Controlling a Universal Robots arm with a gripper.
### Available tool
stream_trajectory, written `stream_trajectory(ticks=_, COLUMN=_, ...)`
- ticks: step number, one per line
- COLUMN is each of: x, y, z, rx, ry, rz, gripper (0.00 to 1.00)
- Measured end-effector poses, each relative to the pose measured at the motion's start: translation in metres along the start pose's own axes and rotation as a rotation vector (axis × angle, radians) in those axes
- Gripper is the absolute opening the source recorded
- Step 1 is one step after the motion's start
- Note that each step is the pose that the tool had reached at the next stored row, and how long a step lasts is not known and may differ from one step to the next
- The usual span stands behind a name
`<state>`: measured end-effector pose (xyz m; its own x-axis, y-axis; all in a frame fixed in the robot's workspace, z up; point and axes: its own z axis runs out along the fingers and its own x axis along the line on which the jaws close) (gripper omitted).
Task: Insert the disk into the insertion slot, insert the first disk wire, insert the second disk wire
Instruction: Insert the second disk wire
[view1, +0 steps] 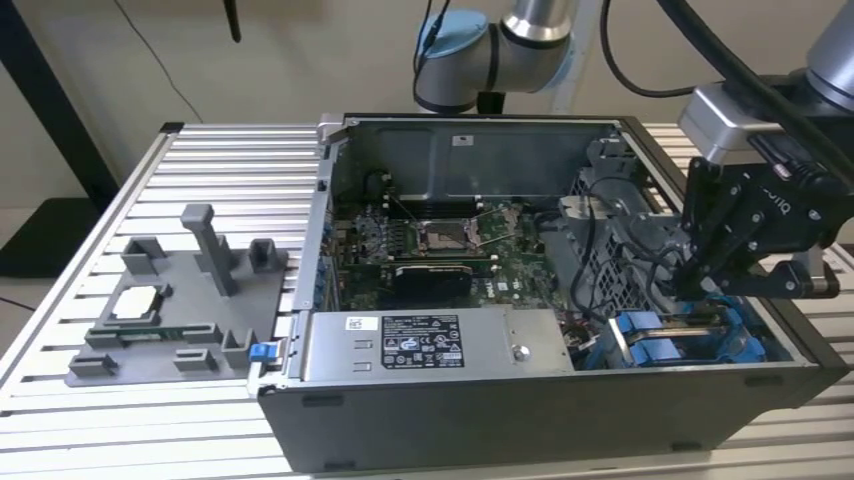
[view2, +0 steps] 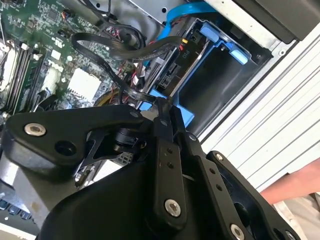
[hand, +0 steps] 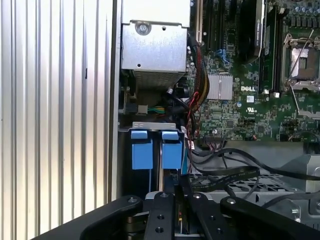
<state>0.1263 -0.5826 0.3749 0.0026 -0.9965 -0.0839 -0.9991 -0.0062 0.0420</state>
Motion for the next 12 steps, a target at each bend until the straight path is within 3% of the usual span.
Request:
stream_trajectory(ticks=6, x=0.0, y=0.0, z=0.0009, rx=0.0, ry=0.0002, rz=0.0, gripper=0.0)
stream_trajectory(ticks=12, x=0.0003, y=-0.0002, z=0.0036, rx=0.0, ry=0.0078, rz=0.0, gripper=0.0)
